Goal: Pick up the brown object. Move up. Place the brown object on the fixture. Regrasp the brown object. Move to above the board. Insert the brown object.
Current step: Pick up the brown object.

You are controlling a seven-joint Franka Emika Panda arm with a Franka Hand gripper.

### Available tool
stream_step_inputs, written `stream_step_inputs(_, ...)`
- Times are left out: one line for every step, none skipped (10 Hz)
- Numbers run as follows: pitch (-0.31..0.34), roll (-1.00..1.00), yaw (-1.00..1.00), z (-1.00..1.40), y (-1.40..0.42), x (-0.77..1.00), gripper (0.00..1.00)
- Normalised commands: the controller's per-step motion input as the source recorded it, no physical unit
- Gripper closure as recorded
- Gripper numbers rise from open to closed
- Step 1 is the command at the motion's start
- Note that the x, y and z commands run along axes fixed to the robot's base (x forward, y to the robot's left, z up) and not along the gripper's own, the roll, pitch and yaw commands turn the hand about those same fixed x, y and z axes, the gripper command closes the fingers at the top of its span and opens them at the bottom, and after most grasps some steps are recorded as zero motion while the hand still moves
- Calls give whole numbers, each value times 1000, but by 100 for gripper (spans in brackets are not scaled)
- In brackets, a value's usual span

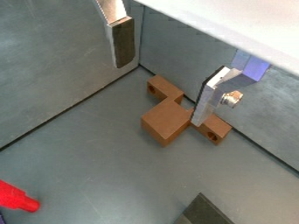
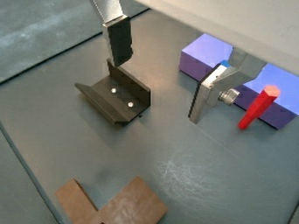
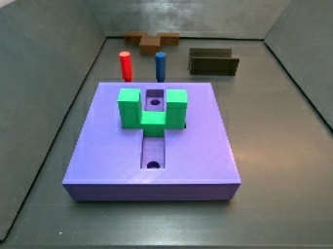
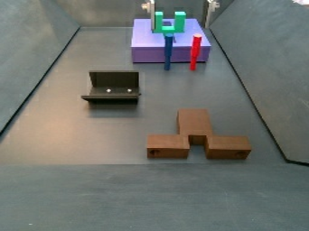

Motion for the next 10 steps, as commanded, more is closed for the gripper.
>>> stream_step_inputs(-10, 0, 0, -17, 0, 0, 0)
stream_step_inputs(-36, -140, -97, -34, 254, 0, 0)
stream_step_inputs(0, -190, -29, -126, 831, 0, 0)
stream_step_inputs(-26, -17, -71, -509, 671, -257, 0)
stream_step_inputs(44, 124, -120, -671, 300, 0, 0)
stream_step_inputs(4, 69, -254, -914, 249, 0, 0)
stream_step_inputs(0, 39, -303, -1000, 97, 111, 0)
stream_step_inputs(0, 94, -180, -891, 0, 49, 0)
stream_step_inputs(10, 79, -180, -817, 0, 54, 0)
stream_step_inputs(0, 24, 0, -591, 54, -74, 0)
